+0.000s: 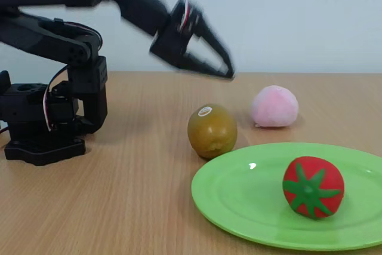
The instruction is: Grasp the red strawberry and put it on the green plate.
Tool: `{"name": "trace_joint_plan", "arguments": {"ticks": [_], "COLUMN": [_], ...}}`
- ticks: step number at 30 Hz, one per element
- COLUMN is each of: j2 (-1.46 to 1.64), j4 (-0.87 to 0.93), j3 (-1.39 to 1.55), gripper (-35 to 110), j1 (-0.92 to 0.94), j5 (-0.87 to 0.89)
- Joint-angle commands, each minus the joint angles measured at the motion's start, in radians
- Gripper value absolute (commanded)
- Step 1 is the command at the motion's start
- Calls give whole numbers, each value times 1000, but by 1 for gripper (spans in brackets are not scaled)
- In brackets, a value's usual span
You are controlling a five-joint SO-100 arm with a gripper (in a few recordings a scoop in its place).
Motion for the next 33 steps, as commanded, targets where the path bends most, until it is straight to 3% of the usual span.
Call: {"name": "trace_joint_plan", "arguments": {"ticks": [1,13,24,33], "j2": [129,282,374,374], "j4": [-23,9,221,541], "j3": [186,368,341,256], "gripper": [-8,-8,-8,-8], "j1": [-25,-26,-44,-75], "j5": [-18,0,41,112]}}
